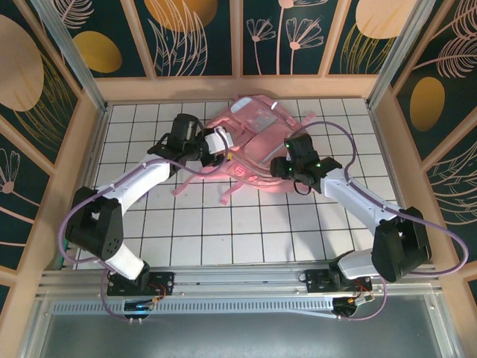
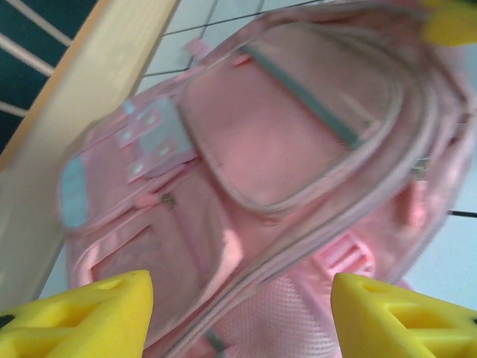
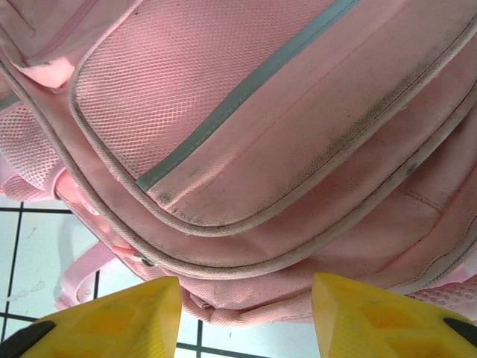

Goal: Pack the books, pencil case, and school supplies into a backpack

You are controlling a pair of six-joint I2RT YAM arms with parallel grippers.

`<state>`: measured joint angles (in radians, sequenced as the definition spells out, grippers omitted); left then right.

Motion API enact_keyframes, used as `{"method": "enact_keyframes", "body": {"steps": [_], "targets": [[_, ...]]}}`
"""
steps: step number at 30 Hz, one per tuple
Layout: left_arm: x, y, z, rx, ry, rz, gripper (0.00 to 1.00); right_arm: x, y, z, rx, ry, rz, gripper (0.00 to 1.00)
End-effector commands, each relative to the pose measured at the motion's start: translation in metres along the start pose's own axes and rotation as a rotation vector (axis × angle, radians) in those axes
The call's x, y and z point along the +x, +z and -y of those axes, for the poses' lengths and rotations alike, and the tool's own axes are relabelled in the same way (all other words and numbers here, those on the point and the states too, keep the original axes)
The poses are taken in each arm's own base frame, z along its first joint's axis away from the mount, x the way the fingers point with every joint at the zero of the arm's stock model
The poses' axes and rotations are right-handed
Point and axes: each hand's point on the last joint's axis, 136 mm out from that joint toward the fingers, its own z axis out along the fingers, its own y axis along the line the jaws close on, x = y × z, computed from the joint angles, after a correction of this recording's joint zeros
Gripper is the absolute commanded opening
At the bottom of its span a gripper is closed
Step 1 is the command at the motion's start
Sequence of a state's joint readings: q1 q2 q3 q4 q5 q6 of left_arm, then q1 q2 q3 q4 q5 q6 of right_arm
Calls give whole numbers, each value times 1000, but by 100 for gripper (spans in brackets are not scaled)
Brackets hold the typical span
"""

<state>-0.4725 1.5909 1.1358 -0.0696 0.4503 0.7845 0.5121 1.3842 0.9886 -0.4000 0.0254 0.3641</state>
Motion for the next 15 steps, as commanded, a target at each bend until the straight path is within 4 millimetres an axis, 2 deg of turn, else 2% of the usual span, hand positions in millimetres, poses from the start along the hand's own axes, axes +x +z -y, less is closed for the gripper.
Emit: {"method": "enact_keyframes", "body": {"steps": [1,5,8,10,13,15], "targets": [[3,12,52,140,113,32,65,5,2,-6,-7,-17,-42,50],[3,31,58,182,130,15,64,20,8,-27,-52,-14,-100,55],[-1,47,52,185,44,37,64,20,12,-22,-12,42,-99,56],[-5,59,44,178,-108,46,63,12,13,-14,17,68,-77,56],[-17,68,32,144,-411,87,55,4,12,-21,-24,32,-62,56],[-11,71,11,29,-753,73,52,1,10,-31,-70,-39,-69,56]]}}
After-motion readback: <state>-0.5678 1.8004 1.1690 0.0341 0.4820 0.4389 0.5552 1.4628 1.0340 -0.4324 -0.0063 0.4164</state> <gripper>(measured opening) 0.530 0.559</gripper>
